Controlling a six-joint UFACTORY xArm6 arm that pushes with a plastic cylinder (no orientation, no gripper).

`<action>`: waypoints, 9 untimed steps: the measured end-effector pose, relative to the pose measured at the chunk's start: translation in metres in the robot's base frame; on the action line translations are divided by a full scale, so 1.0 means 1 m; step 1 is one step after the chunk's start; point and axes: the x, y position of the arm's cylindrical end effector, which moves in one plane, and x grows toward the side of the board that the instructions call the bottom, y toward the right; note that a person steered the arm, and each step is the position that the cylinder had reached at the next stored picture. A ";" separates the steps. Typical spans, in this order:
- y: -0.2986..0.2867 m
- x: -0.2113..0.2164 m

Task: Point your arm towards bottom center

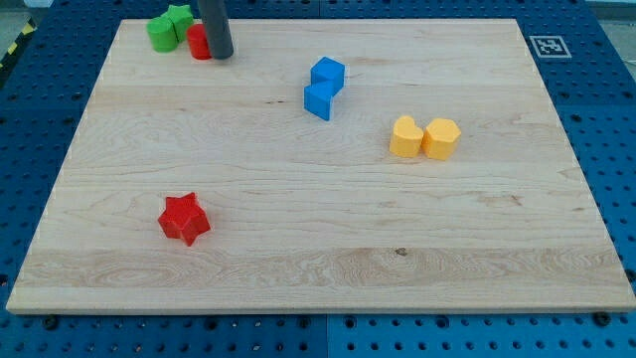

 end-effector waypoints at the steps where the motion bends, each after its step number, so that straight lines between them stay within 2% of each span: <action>1: -0.014 -0.008; 3: -0.015 -0.005; 4: -0.015 0.036; 6: -0.014 0.146; 7: 0.005 0.193; 9: 0.012 0.201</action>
